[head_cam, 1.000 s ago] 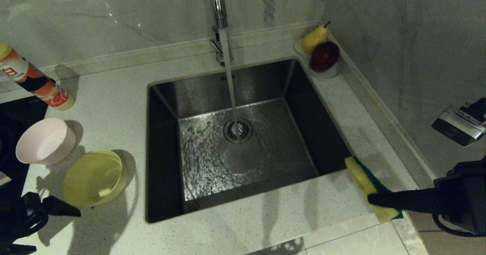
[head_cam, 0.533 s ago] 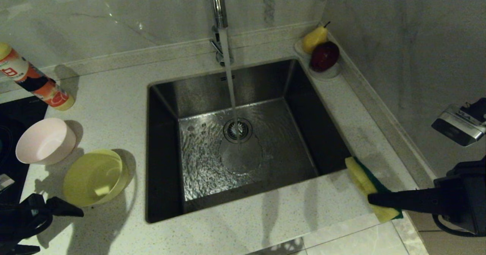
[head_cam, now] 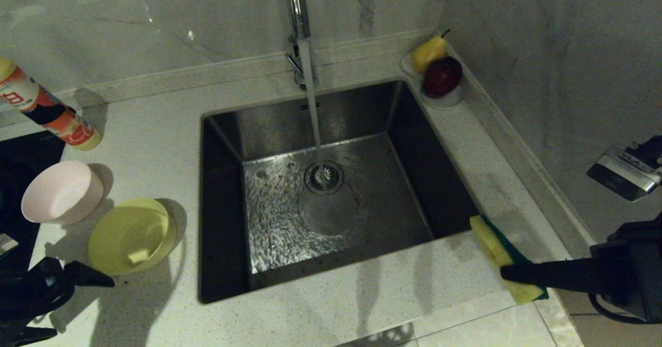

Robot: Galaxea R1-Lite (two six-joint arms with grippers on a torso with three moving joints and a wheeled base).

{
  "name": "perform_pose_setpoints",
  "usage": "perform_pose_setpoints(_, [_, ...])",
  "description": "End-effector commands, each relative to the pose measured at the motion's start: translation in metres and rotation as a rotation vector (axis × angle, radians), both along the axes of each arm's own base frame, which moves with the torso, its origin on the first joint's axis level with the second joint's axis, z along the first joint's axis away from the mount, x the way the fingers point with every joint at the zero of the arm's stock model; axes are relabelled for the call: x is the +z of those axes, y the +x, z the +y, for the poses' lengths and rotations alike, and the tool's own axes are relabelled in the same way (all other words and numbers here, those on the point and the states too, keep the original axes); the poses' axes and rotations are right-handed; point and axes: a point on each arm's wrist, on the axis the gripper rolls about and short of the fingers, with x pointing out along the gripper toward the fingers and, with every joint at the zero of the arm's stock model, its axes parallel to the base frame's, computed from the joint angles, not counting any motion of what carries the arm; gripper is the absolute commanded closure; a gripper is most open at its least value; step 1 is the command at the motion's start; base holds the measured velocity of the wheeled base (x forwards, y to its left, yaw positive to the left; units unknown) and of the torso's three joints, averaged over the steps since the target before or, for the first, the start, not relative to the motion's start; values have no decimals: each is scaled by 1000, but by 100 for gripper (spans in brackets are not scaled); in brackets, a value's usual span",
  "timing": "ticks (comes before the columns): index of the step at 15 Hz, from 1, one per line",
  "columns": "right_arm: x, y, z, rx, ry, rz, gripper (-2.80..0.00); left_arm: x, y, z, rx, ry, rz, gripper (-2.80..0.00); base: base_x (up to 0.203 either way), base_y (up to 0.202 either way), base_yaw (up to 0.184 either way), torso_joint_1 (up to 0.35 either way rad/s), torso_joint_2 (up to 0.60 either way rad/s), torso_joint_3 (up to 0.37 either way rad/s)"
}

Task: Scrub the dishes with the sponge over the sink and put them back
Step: Wash the bowl

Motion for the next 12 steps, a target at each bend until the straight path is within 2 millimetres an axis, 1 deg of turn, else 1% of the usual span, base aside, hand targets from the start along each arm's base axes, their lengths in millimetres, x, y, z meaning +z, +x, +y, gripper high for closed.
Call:
perform_pose_setpoints(1, [0, 0, 0, 4, 4, 1, 0, -1, 3, 2, 14, -10, 3, -280, 0, 0, 0, 0, 0, 0])
perform_pose_setpoints(5, [1, 0, 0, 1, 4, -1, 0, 15, -3, -1, 45, -6, -56, -280, 0, 0, 0, 0, 0, 0])
perform_pose_setpoints(8, [0, -1, 0, 3, 4, 0, 0, 34, -5, -3, 63, 3, -114, -280, 0, 0, 0, 0, 0, 0])
perform_pose_setpoints(10, [1, -2, -1, 2, 5, -3, 0, 47, -5, -4, 81, -50, -172, -280, 0, 0, 0, 0, 0, 0])
perform_pose_setpoints(12, [0, -2, -1, 1, 4, -1, 0, 49, -1, -2, 81, -83, -187, -280, 0, 0, 0, 0, 0, 0])
